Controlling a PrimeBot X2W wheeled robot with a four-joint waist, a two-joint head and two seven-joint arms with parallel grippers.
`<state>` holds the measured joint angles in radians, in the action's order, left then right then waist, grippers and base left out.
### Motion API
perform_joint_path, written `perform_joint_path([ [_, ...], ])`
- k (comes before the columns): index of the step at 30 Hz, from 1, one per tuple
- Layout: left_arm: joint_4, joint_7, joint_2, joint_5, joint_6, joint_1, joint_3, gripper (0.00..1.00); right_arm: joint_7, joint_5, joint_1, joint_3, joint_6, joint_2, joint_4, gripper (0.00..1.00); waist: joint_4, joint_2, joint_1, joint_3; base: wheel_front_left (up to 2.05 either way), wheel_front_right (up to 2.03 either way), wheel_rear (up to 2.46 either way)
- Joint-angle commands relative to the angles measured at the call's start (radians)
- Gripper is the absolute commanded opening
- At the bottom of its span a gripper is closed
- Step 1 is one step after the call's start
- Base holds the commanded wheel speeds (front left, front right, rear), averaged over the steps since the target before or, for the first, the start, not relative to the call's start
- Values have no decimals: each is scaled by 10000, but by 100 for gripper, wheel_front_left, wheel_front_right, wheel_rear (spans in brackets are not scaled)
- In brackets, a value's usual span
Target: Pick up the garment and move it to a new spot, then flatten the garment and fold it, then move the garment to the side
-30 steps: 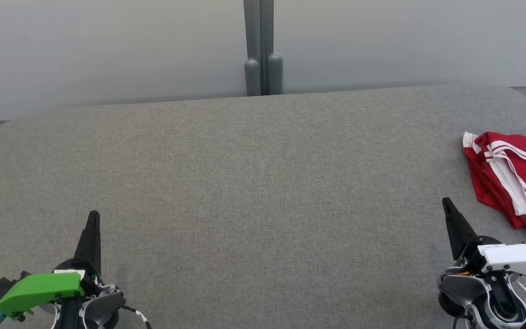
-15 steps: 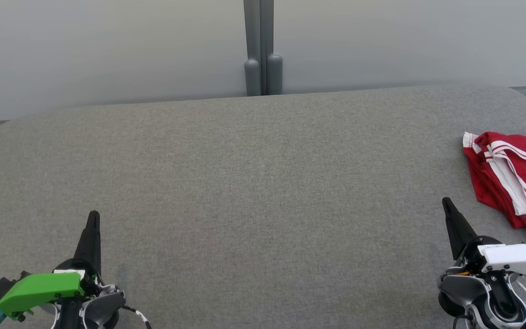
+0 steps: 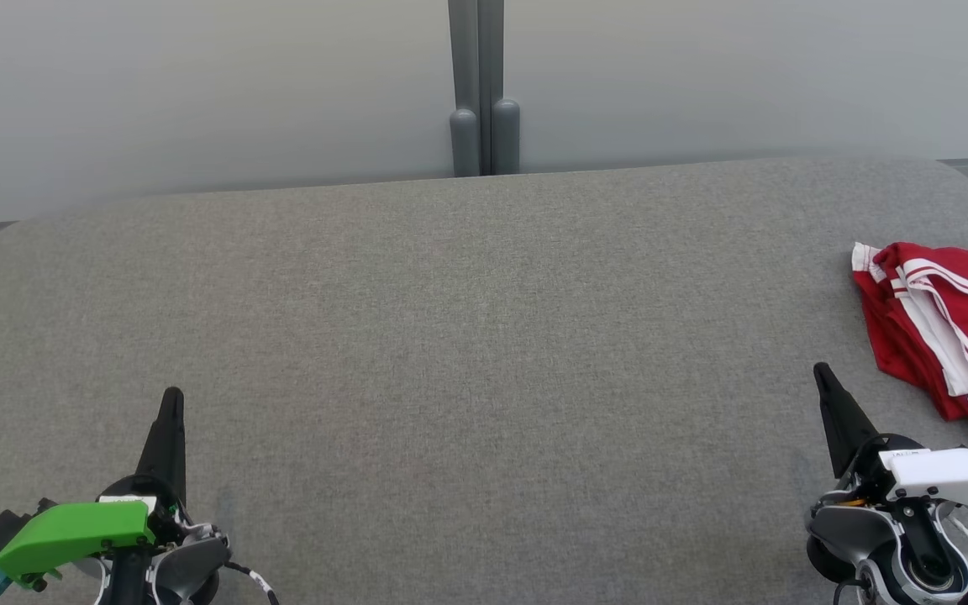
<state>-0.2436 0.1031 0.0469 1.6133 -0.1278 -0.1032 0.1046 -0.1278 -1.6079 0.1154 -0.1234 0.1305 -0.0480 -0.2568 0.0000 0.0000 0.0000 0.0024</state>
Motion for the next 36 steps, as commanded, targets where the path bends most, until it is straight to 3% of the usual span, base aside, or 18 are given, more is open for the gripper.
perform_joint_path([
  [1,13,-2,63,13,-63,-106,38,0,-35,-50,78,-24,4,-42,42,0,0,0,0,0,0,0,0],
  [36,14,-3,63,14,-63,-106,37,0,-35,-51,78,-23,4,-42,42,0,0,0,0,0,0,0,0],
])
